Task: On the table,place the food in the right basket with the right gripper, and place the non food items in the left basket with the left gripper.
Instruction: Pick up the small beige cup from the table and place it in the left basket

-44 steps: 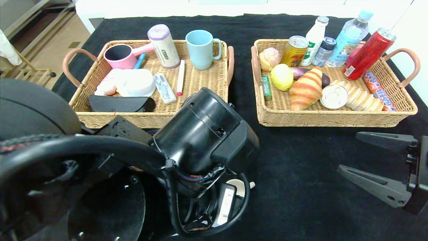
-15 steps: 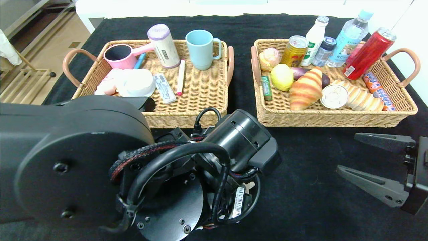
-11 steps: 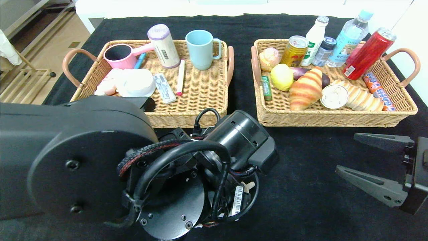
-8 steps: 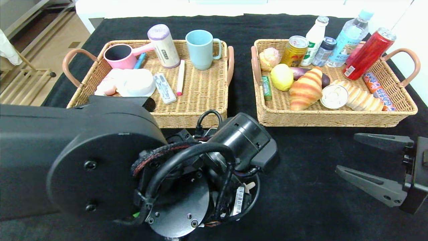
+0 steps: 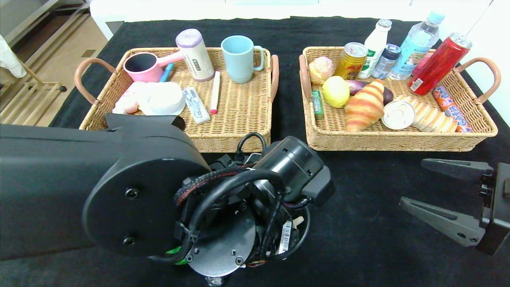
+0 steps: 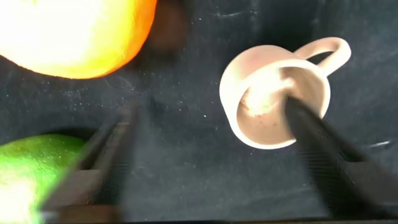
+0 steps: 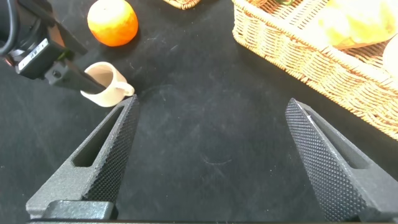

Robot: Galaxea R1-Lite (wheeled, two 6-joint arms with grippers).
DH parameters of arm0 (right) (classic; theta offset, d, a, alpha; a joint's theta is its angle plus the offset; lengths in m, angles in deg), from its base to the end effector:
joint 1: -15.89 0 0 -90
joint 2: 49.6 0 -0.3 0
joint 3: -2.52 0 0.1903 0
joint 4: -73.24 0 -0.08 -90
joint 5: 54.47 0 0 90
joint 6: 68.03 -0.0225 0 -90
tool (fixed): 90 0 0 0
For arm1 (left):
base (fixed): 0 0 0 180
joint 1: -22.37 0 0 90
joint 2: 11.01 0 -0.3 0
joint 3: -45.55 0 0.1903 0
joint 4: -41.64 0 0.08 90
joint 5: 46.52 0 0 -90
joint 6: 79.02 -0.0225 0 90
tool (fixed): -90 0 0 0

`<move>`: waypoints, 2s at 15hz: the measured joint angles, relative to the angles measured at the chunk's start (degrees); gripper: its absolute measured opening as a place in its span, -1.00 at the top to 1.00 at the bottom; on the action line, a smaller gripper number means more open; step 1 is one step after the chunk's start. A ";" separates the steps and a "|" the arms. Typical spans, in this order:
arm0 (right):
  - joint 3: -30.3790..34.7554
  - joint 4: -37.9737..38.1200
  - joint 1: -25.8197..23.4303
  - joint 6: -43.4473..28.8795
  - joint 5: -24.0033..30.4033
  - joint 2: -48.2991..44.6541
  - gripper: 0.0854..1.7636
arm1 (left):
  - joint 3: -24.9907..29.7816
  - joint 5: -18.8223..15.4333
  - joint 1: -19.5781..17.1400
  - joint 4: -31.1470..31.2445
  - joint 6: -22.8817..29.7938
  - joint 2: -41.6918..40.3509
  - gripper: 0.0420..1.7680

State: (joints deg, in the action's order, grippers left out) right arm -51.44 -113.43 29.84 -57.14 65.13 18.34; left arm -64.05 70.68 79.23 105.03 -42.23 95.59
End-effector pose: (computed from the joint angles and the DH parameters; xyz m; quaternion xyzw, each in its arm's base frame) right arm 0.1630 0.0519 0.2194 -0.0793 0.0277 0.3745 0.9234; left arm 0.1864 -0.2666 0.2105 0.0559 0.4243 -0.0920 0.8991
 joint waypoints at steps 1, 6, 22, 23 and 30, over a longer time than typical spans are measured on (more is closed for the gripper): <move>0.00 -0.02 0.00 0.02 0.00 0.00 -0.94 | 0.00 0.00 -0.09 0.02 0.00 0.00 -0.51; 0.05 -0.02 0.00 0.00 0.00 0.06 -0.94 | 0.11 -0.02 -0.20 0.02 0.00 0.00 0.18; 0.09 0.00 0.00 0.02 0.02 0.26 -0.94 | 0.22 -0.05 -0.50 0.07 -0.09 0.50 0.92; 0.09 0.00 0.00 0.02 0.02 0.22 -0.94 | 0.24 -0.07 -0.41 0.05 -0.16 0.26 0.92; 0.35 0.00 0.09 0.11 0.02 0.24 -0.94 | 0.57 -0.82 0.20 0.16 -0.96 -5.25 0.92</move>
State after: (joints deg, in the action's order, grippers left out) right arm -51.08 -113.43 29.92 -57.03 65.15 18.58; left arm -63.48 69.86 79.42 105.19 -43.20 90.34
